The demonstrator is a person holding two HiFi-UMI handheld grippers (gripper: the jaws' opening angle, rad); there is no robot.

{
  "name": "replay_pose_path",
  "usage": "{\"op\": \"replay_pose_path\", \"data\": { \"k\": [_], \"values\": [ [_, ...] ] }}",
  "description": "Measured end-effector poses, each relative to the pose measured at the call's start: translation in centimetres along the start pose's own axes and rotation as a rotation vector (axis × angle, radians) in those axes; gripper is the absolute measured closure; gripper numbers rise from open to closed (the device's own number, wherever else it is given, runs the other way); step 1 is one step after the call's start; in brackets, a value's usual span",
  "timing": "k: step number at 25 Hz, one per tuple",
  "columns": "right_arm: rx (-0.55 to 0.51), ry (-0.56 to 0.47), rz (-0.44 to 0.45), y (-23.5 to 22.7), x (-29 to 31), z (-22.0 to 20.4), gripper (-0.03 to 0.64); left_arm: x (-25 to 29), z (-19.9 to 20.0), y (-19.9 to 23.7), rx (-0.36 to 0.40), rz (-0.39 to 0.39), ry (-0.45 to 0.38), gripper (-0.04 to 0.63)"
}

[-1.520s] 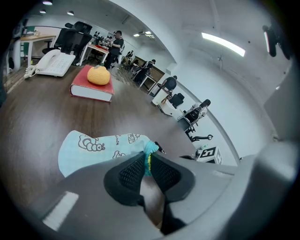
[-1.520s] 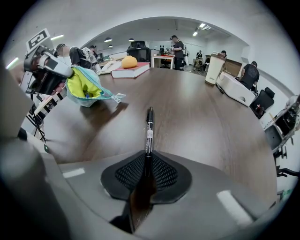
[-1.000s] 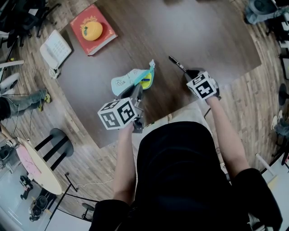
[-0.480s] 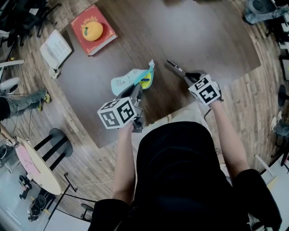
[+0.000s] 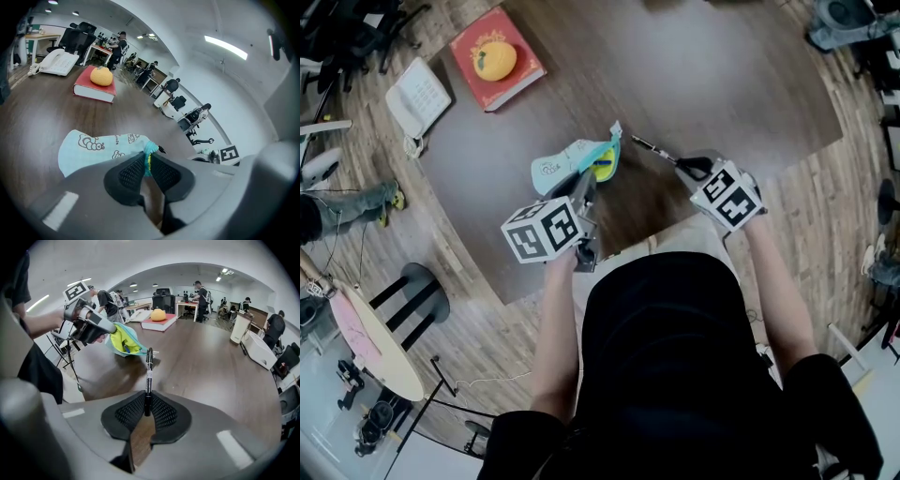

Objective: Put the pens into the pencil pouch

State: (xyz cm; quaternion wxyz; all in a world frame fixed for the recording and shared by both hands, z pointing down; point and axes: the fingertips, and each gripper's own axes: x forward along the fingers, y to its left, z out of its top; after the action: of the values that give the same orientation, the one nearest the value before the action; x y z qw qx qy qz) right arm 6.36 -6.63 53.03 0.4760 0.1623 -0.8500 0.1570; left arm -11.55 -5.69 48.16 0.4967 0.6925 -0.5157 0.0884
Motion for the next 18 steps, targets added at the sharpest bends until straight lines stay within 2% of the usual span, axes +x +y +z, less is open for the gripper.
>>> {"op": "replay_pose_path", "data": {
  "k": [9,18],
  "values": [
    [-0.119,-0.004,0.100,3.1,0.2,1.0,0.569,-0.2,-0.1,-0.2,0.001,0.004,-0.007,0.563],
    [-0.224,0.006,0.119,4.8,1.3,2.5,0.569,-0.2,-0.5,-0.1,0.002,0.000,-0.002,0.562]
  ]
}}
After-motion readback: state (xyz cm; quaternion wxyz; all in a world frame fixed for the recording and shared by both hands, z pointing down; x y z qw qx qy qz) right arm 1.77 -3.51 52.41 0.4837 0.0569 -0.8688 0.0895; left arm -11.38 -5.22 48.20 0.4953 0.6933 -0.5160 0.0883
